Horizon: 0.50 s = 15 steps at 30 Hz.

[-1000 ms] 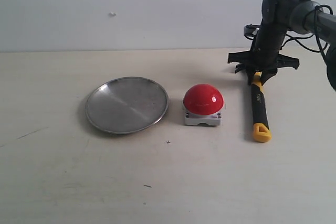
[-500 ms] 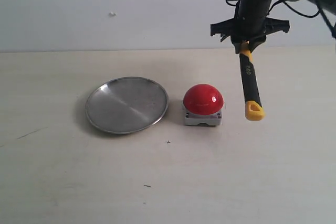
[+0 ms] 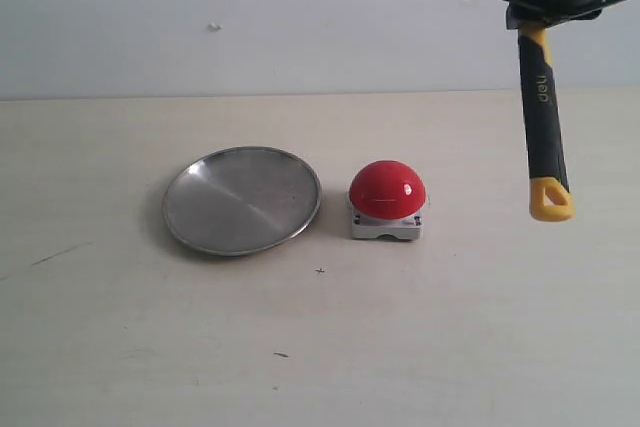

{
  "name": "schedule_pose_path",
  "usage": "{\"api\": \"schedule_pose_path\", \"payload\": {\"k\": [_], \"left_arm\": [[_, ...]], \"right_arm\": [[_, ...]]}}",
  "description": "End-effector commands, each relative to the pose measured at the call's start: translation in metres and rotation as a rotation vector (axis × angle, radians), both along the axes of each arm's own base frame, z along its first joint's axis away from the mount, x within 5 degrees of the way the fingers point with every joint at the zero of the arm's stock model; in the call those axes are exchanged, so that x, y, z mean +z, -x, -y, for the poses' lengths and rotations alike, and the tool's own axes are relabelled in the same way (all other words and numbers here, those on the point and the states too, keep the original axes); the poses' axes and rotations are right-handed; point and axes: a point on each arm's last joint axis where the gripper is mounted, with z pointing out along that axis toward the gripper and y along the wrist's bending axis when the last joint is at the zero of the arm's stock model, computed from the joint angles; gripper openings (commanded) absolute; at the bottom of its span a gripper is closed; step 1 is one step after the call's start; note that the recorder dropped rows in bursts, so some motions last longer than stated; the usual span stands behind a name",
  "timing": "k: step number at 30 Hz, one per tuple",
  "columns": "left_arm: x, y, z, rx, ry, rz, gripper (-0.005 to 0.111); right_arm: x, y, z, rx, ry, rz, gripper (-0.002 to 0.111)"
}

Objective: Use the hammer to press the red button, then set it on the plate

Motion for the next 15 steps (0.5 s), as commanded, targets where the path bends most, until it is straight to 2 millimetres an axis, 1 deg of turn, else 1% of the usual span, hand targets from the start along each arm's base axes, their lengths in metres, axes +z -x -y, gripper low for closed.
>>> {"api": "schedule_pose_path", "payload": {"k": [1, 3, 5, 8, 12, 15], "left_arm": [[0.0, 0.0, 0.0, -0.006, -0.006, 0.008, 0.0], [0.0, 0.0, 0.0, -0.006, -0.006, 0.008, 0.0], [0.0, 0.0, 0.0, -0.006, -0.006, 0.008, 0.0], [0.0, 0.0, 0.0, -0.006, -0.006, 0.008, 0.0], [0.0, 0.0, 0.0, -0.006, -0.006, 0.008, 0.0], [0.0, 0.0, 0.0, -0.006, -0.006, 0.008, 0.0]], "right_arm": [[0.03, 0.068, 0.003, 0.09, 0.003, 0.267, 0.0], [0.037, 0.099, 0.005, 0.109, 0.017, 0.328, 0.0], [0.039, 0.127, 0.008, 0.124, 0.026, 0.379, 0.0], [0.043, 0.162, 0.01, 0.13, 0.018, 0.446, 0.0], [0.05, 0.197, 0.014, 0.13, 0.009, 0.535, 0.0], [0.055, 0.216, 0.016, 0.127, 0.005, 0.584, 0.0]]}}
